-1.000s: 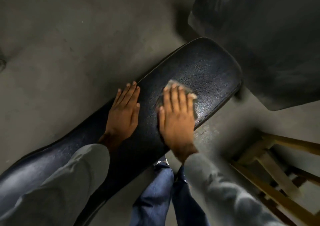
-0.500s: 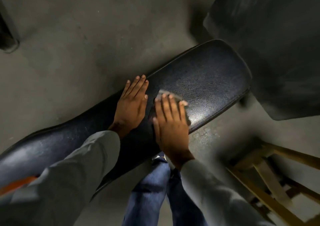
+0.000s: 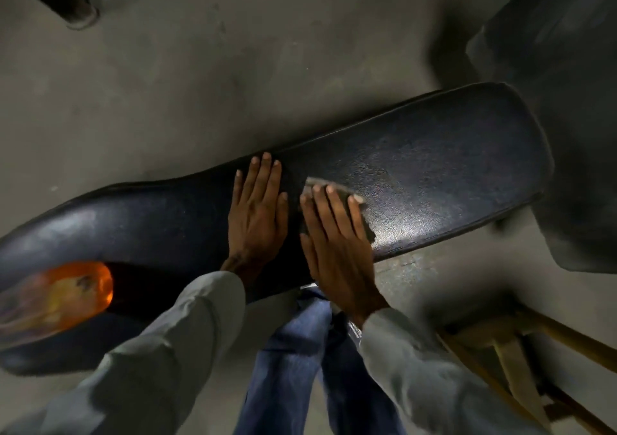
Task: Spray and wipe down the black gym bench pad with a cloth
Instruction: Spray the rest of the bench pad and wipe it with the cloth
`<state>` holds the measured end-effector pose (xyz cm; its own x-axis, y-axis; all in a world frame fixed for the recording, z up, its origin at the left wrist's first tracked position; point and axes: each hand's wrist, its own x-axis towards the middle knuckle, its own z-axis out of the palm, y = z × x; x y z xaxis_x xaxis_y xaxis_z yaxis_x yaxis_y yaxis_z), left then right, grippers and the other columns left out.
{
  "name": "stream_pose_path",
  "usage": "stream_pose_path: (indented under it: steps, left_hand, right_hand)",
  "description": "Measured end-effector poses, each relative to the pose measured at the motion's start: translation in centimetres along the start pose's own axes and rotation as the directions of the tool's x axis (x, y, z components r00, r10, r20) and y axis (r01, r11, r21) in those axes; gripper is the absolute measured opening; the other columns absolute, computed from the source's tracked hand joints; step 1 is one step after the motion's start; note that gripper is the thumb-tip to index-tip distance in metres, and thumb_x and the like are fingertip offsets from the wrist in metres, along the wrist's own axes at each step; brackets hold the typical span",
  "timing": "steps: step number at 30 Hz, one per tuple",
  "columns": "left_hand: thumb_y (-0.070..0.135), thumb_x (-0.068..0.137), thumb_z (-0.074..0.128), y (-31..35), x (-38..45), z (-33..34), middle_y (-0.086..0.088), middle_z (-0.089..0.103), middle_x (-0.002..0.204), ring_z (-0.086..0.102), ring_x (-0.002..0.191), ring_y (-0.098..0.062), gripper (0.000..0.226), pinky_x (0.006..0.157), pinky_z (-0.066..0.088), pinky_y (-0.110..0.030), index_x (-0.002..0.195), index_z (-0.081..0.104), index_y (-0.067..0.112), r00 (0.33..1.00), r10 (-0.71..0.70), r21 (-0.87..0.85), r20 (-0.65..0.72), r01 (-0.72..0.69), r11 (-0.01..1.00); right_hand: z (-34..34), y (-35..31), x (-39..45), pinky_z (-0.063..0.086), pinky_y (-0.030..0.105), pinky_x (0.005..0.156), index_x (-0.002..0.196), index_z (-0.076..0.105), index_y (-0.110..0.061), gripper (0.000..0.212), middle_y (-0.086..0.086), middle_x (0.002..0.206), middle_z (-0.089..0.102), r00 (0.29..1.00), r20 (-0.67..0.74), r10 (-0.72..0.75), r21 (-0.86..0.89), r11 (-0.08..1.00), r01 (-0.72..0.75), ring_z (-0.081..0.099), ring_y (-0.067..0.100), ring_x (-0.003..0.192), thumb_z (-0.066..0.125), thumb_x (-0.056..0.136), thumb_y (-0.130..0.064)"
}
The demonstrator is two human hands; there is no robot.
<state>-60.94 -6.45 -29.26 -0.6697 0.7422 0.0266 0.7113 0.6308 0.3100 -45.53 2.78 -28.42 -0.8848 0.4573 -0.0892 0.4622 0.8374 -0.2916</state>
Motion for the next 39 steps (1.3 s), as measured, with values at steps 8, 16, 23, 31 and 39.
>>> stream_pose_path:
  steps: [8,16,23,31,39]
  left_hand:
    - [0.032,0.112,0.043,-0.4,-0.7,-1.0,-0.013,0.029,0.175,0.02,0.165,-0.027,0.057,0.137,0.011,-0.05,0.164,0.038,0.008,0.997,-0.069,-0.065,-0.025,0.067,0.996]
    - [0.034,0.112,0.035,-3.5,-4.9,-2.2,-0.015,0.033,0.173,0.027,0.163,-0.034,0.057,0.134,0.016,-0.058,0.161,0.045,0.007,0.969,-0.234,0.041,-0.079,0.238,0.97]
    - [0.035,0.112,0.037,-4.3,-6.4,-1.8,-0.014,0.027,0.176,0.022,0.165,-0.033,0.059,0.134,0.013,-0.058,0.165,0.038,0.011,0.973,-0.211,0.057,-0.094,0.217,0.975]
    - [0.034,0.111,0.041,-4.9,-6.7,-2.3,-0.015,0.029,0.175,0.023,0.165,-0.032,0.057,0.134,0.013,-0.058,0.163,0.042,0.01,0.975,-0.195,-0.051,-0.108,0.191,0.98]
    - [0.039,0.109,0.046,-7.9,-10.7,-3.8,-0.016,0.031,0.175,0.024,0.165,-0.034,0.061,0.131,0.015,-0.065,0.163,0.042,0.01,0.929,-0.307,-0.026,-0.208,0.309,0.951]
  right_hand:
    - [-1.6,2.9,1.0,0.013,0.055,0.135,0.17,0.029,-0.019,0.06,0.01,0.178,0.026,0.996,-0.011,0.091,-0.048,0.995,-0.091,0.018,0.03,0.167,0.032,0.114,-0.04]
    - [0.4,-4.0,2.1,0.009,0.055,0.136,0.17,0.028,-0.015,0.062,0.011,0.179,0.025,0.99,0.019,-0.143,-0.034,0.989,0.144,0.022,0.032,0.166,0.034,0.114,-0.041]
    - [-1.1,0.1,1.7,0.014,0.053,0.136,0.169,0.032,-0.022,0.06,0.007,0.178,0.027,0.974,0.055,-0.219,-0.055,0.973,0.222,0.021,0.029,0.166,0.04,0.113,-0.042]
    - [0.7,-5.9,2.7,0.013,0.056,0.135,0.17,0.028,-0.016,0.062,0.012,0.179,0.024,0.987,0.039,-0.155,-0.047,0.987,0.156,0.02,0.031,0.167,0.034,0.114,-0.042]
    - [0.0,-2.1,-0.8,0.014,0.054,0.136,0.171,0.027,-0.02,0.063,0.01,0.179,0.021,0.964,0.065,-0.258,-0.096,0.96,0.264,0.02,0.031,0.166,0.036,0.113,-0.043]
